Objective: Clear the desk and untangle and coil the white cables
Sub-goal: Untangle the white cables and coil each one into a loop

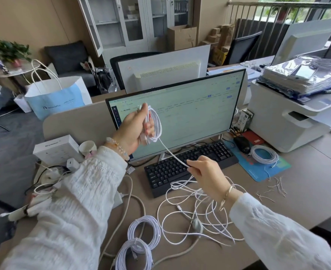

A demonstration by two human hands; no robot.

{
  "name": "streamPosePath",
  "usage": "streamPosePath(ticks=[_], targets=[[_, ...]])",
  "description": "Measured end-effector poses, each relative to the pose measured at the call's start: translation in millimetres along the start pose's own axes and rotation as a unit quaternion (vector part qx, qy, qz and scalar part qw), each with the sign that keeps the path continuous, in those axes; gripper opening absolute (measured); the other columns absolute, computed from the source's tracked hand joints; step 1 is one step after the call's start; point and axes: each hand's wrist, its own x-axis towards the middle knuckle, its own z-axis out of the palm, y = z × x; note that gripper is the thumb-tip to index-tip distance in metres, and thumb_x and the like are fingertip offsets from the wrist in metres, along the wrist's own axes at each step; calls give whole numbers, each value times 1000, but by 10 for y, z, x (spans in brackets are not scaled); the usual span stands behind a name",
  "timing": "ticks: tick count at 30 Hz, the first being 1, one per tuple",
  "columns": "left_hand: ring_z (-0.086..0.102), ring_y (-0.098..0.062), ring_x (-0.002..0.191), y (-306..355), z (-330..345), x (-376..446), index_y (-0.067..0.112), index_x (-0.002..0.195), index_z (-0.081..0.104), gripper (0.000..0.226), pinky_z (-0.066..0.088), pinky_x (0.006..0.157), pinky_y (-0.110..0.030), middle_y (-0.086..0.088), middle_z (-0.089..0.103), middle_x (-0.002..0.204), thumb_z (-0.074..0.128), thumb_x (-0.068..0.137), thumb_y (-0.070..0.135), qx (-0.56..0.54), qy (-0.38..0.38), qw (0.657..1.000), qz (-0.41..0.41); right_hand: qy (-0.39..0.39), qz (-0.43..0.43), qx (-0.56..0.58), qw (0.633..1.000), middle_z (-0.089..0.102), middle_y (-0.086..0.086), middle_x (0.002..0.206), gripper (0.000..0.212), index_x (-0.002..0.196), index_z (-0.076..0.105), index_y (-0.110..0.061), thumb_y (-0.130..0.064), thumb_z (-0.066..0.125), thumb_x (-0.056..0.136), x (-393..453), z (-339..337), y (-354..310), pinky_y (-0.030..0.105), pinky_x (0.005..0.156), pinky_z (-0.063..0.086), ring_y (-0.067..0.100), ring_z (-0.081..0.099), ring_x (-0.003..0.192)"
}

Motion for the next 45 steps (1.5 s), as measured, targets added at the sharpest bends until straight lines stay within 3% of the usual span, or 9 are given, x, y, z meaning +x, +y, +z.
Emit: streamPosePath(ticks=[3, 9, 15, 20, 27, 31, 36, 40, 45], targets=[[42, -11, 45, -93, 92, -21, 13, 82, 43, 30, 40, 52, -25, 4, 46, 55, 38, 104, 33, 109, 16, 994, -5, 6, -48, 14, 999, 65, 5, 86, 11, 93, 70, -7, -15, 66, 89, 78, -164, -300, 39, 74, 52, 24, 60, 76], [64, -15, 53, -232, 290, -125, 8, 85, 56, 35, 53, 63, -30, -1, 64, 62, 41, 103, 34, 320, -19, 946, -40, 42, -146, -87, 985, 64, -1, 85, 20, 89, 66, -15, -30, 54, 95, 224, -483, -672, 33, 55, 49, 24, 61, 66], [38, -17, 33, -287, 391, -231, 10, 59, 50, 50, 35, 43, -24, -2, 47, 40, 41, 102, 34, 258, -164, 943, -131, 25, -171, -113, 979, 66, -5, 92, 23, 96, 64, -22, -42, 52, 94, 373, -691, -644, 33, 58, 47, 25, 64, 76], [19, -5, 27, -211, 349, -259, 12, 73, 43, 39, 13, 37, -19, 7, 25, 37, 35, 101, 38, 81, -259, 923, -274, 35, -135, -66, 988, 60, -9, 70, 34, 85, 57, -19, -53, 63, 84, 425, -819, -534, 27, 53, 39, 14, 53, 56], [30, -1, 26, -116, 188, -297, 13, 74, 52, 44, 27, 32, -17, 12, 34, 36, 43, 93, 51, -122, -344, 887, -283, 9, -37, 130, 991, 67, -6, 71, 12, 83, 61, -17, -26, 69, 86, 437, -888, -269, 17, 55, 48, 7, 58, 54], [30, -2, 27, -34, 60, -286, 13, 75, 49, 43, 29, 34, -16, 10, 39, 36, 37, 98, 47, -225, -292, 907, -202, 44, 63, 261, 962, 60, 6, 66, 6, 90, 60, -2, -7, 58, 93, 297, -792, 24, 22, 39, 39, 14, 46, 41], [19, -6, 27, 108, 21, -214, 15, 68, 48, 47, 29, 33, -15, 10, 28, 34, 33, 102, 45, -293, -169, 933, -125, 80, 215, 326, 917, 62, 17, 82, 25, 102, 53, -8, -4, 70, 84, 68, -460, 215, 33, 52, 56, 24, 66, 58], [25, -4, 27, 93, 112, -170, 16, 70, 42, 45, 27, 34, -16, 9, 27, 35, 34, 102, 47, -253, -80, 960, -91, 101, 252, 312, 910, 67, 17, 78, 22, 90, 52, -3, -4, 73, 82, -83, -284, 83, 30, 47, 55, 26, 69, 56], [26, -5, 32, -56, 236, -139, 14, 73, 42, 44, 33, 38, -20, 8, 29, 41, 33, 102, 46, -126, -30, 991, -38, -22, 265, 262, 928, 71, 9, 62, 17, 77, 60, -2, -13, 71, 85, -158, -215, -227, 42, 50, 58, 28, 67, 49]])
